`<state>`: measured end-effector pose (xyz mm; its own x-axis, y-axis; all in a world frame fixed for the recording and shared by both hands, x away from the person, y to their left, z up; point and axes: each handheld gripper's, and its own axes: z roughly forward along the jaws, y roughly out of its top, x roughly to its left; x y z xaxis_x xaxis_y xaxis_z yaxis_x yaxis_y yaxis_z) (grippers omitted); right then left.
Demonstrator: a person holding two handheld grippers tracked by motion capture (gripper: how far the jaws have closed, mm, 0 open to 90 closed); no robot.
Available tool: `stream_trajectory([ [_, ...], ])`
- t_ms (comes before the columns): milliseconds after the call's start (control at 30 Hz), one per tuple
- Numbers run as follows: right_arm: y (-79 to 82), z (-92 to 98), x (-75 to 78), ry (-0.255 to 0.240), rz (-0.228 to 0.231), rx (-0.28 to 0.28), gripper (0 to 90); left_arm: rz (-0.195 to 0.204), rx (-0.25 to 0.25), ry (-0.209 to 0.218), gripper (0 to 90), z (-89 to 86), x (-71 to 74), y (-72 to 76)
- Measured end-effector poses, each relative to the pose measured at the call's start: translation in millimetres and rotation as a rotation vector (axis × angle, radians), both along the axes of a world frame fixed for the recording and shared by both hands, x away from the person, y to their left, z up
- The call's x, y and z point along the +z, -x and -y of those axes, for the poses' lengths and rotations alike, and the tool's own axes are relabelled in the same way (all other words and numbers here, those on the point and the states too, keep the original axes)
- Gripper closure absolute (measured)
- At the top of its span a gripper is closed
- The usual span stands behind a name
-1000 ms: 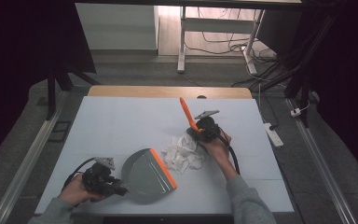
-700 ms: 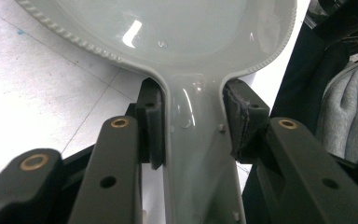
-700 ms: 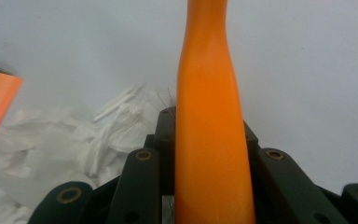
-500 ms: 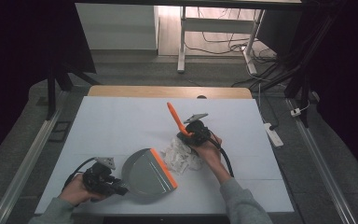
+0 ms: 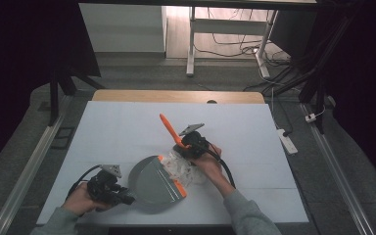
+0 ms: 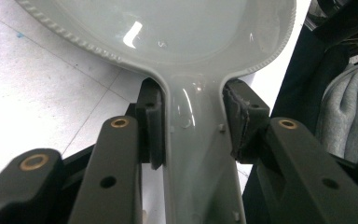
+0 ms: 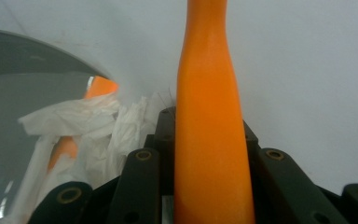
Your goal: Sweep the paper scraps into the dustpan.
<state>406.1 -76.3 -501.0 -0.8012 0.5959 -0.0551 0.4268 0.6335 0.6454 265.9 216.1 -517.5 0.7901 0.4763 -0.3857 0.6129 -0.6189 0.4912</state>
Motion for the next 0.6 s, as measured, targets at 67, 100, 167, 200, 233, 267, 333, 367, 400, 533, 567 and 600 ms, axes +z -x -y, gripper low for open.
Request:
stream_trajectory([
  [67, 3.4, -5.2, -0.1, 0.0, 0.0, 0.014, 71.5, 0.0, 0.0, 0.0, 61.8, 0.1, 0.1, 0.0],
  [100, 5.2, -7.6, 0.1, 0.0, -0.003, 0.021, 71.5, 0.0, 0.001, 0.0, 61.8, 0.1, 0.1, 0.1],
  [167, 8.5, -12.5, 0.2, 0.003, 0.002, 0.036, 71.5, 0.0, 0.001, 0.0, 61.7, 0.1, 0.1, 0.1],
  [200, 10.2, -14.6, 0.2, 0.003, -0.002, 0.043, 71.5, 0.0, 0.001, 0.0, 61.8, 0.1, 0.0, 0.0],
  [233, 11.7, -16.9, 0.1, 0.001, -0.004, 0.05, 71.5, 0.0, 0.001, 0.0, 61.7, 0.0, 0.1, 0.0],
  [267, 13.6, -19.3, -0.2, 0.001, -0.006, 0.057, 71.5, 0.0, 0.001, 0.001, 61.7, 0.1, 0.1, 0.0],
  [333, 17.7, -24.7, -0.6, 0.007, -0.006, 0.074, 71.5, -0.002, 0.0, 0.0, 61.7, 0.0, 0.1, -0.1],
  [367, 20.4, -28.1, -0.5, 0.006, -0.008, 0.088, 71.5, -0.001, 0.0, 0.0, 61.8, 0.1, 0.1, 0.0],
  [400, 21.9, -30.0, -0.4, 0.005, -0.011, 0.096, 71.5, 0.0, 0.001, 0.0, 61.8, 0.1, 0.2, 0.1],
  [533, 29.3, -38.7, 0.8, -0.001, -0.012, 0.142, 71.5, 0.001, 0.001, 0.0, 61.7, 0.0, 0.2, 0.1],
  [567, 31.1, -39.7, 2.2, -0.01, -0.022, 0.147, 71.5, 0.001, 0.001, 0.0, 61.7, 0.0, 0.1, 0.1],
  [600, 31.7, -39.8, 3.8, -0.023, -0.021, 0.16, 71.5, 0.0, 0.001, 0.0, 61.7, 0.0, 0.1, 0.1],
])
